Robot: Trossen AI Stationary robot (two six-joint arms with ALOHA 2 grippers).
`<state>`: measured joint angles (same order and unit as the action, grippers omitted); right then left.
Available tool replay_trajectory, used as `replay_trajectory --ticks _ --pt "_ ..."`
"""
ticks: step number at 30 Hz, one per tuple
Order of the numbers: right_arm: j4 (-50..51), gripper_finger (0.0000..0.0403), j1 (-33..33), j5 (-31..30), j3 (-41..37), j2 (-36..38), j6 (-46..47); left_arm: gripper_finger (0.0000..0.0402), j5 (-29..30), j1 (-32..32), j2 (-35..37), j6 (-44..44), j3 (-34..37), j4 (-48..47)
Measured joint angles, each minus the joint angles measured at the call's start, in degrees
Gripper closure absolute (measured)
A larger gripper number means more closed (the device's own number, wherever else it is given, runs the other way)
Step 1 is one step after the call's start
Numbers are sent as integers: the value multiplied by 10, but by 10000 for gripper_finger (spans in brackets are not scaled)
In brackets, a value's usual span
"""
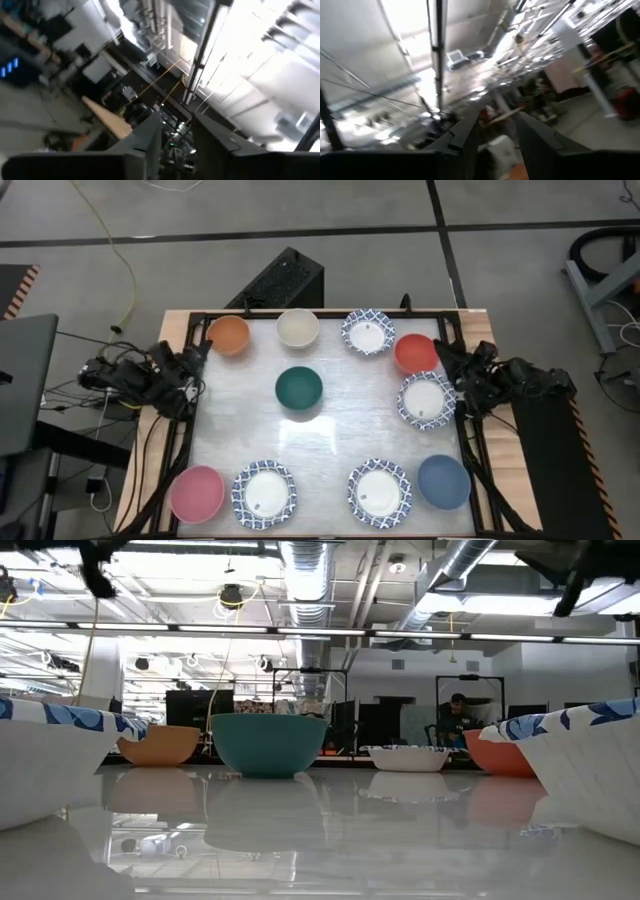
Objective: Nest bowls inside each other
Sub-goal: Stack the middle right blue patterned bowl on top of the bottom right blue patterned bowl
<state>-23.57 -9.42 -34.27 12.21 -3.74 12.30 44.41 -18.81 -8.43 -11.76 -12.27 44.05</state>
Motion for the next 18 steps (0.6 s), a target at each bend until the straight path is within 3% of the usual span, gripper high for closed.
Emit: replay_trajectory --ticks 3,7,13,18 --pt "99 233 2 -18 73 -29 -16 260 -2 0 -39 67 -52 -26" --pt "310 203 2 -39 198 -76 5 222 1 0 -92 98 -117 -82" --pt "619 163 3 -49 377 -167 133 201 5 0 -140 64 -204 -207" --pt "783 159 3 -33 447 -243 213 201 2 0 -161 8 -265 -329"
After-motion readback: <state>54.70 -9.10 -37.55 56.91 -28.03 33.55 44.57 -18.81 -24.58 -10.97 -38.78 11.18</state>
